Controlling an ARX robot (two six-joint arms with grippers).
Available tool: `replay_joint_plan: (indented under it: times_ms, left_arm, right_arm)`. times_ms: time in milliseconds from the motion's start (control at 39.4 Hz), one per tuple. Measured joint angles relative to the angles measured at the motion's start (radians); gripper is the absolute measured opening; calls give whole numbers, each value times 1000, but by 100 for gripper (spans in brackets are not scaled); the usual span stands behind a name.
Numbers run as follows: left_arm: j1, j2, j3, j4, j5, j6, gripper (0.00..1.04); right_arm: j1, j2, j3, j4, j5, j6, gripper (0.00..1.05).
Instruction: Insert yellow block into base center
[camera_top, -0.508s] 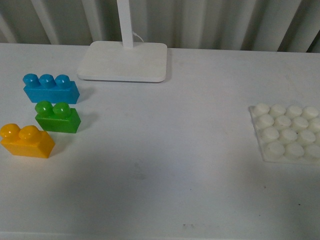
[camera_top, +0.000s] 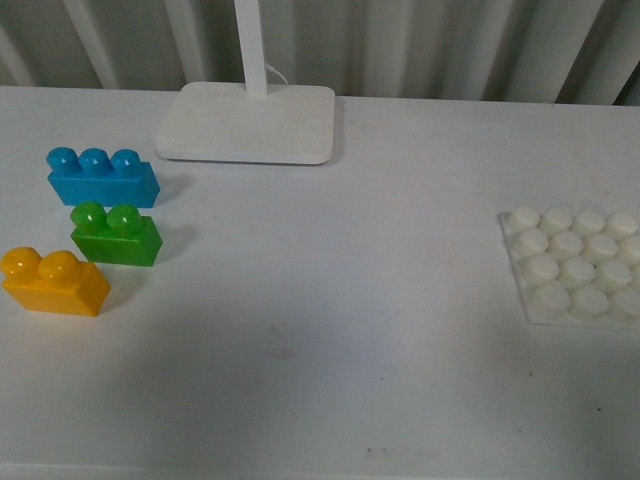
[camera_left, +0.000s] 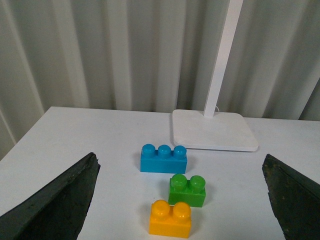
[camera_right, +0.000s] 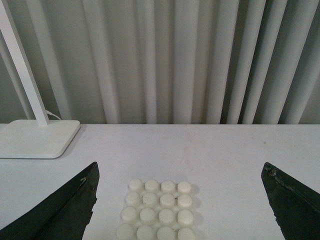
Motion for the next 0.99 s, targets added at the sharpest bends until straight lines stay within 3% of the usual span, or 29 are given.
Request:
replay_joint_plan:
  times_ms: [152, 203, 254, 406, 559, 762, 991]
  left_arm:
    - [0, 0, 0, 0, 0, 0, 98]
    - [0, 0, 0, 0, 0, 0, 98]
    - [0, 0, 0, 0, -1, 0, 98]
    - [0, 0, 0, 0, 0, 0, 98]
    - [0, 0, 0, 0, 0, 0, 98]
    - [0, 0, 0, 0, 0, 0, 98]
    - [0, 0, 0, 0, 0, 0, 98]
  right_arm:
    - [2, 3, 1, -6, 10, 4, 95]
    - [32, 69, 50, -118, 101, 39, 95]
    - [36, 197, 96, -149, 124, 53, 95]
    - [-187, 726, 220, 172, -93, -14, 95]
    - [-274, 1138, 361, 314, -208, -100, 95]
    - [-204, 1664, 510, 418, -197, -148, 95]
    - [-130, 1856, 540, 491, -153, -126, 95]
